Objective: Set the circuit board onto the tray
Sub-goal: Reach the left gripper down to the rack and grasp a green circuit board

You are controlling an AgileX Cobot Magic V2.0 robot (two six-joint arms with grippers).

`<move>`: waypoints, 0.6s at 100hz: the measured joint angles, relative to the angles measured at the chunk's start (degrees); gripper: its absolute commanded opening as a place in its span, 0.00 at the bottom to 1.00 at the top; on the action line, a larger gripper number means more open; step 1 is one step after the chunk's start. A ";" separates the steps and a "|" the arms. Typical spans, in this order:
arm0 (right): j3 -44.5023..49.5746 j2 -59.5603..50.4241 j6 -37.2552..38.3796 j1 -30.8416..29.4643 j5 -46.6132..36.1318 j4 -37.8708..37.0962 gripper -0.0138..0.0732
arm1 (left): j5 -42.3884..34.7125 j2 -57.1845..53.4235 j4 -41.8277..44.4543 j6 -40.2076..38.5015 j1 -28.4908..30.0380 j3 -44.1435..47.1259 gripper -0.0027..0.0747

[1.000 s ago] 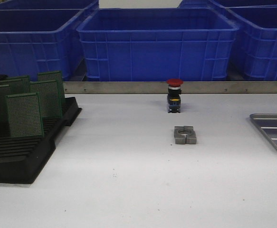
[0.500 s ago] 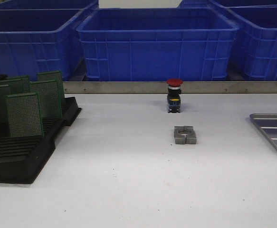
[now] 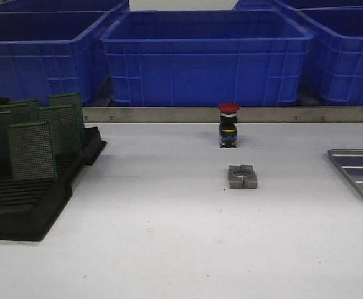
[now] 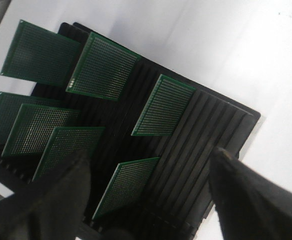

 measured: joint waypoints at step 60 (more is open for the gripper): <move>0.00 0.00 0.00 0.00 0.00 0.00 0.08 | -2.00 13.23 -6.75 17.87 0.00 -0.45 0.63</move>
